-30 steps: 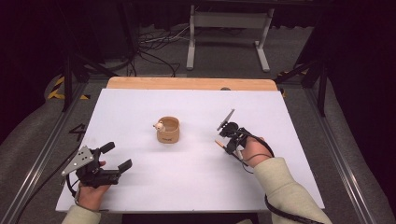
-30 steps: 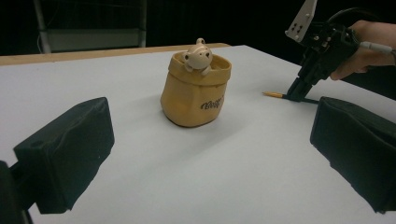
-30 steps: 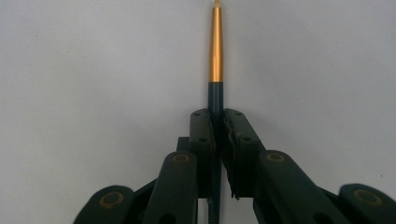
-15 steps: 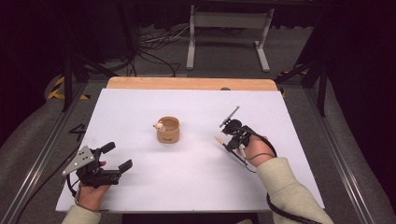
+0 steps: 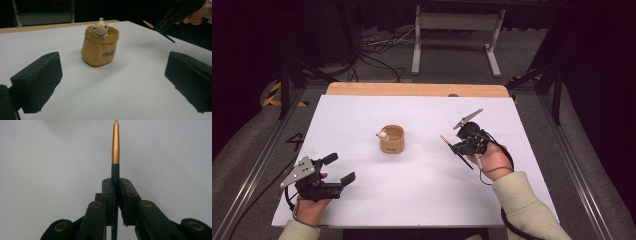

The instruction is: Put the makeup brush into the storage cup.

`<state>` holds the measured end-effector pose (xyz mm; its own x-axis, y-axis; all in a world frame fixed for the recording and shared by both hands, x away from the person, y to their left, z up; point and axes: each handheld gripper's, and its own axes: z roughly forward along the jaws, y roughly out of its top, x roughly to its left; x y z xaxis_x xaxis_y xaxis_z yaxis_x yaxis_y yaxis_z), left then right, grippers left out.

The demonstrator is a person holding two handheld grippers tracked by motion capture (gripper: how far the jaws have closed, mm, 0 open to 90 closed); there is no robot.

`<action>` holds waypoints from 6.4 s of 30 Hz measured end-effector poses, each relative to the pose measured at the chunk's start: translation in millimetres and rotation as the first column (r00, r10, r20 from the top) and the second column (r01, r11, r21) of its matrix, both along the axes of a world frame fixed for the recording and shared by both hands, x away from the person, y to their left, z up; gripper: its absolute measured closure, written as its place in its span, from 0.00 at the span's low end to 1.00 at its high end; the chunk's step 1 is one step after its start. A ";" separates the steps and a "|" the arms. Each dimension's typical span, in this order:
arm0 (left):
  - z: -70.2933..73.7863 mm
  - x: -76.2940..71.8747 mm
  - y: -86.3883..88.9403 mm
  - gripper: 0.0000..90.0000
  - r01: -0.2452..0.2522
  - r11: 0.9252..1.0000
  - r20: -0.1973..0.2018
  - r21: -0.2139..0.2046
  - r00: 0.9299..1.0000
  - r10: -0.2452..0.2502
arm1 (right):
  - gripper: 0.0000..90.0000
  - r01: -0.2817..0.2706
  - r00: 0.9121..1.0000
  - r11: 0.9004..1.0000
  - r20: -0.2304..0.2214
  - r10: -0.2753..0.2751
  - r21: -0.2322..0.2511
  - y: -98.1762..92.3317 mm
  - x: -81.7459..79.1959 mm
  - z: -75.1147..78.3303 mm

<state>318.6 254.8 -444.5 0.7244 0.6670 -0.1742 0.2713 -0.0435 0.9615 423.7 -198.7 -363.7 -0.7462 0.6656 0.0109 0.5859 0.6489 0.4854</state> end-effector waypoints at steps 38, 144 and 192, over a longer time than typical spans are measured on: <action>25.7 -0.2 -38.6 0.08 0.245 0.969 0.064 -0.024 0.968 -0.243 | 0.92 -0.435 0.870 0.692 0.467 0.157 0.576 -13.1 -56.7 -13.3; 82.2 22.9 -148.3 0.93 0.341 0.939 0.086 0.045 0.935 -0.344 | 0.15 -0.354 0.867 0.712 0.498 0.007 0.607 0.2 -84.1 -25.4; 117.9 61.9 -130.6 0.93 -0.065 0.997 0.066 0.042 0.996 0.062 | 0.00 -0.149 0.862 0.766 0.462 -0.210 0.626 -56.1 -79.9 -35.8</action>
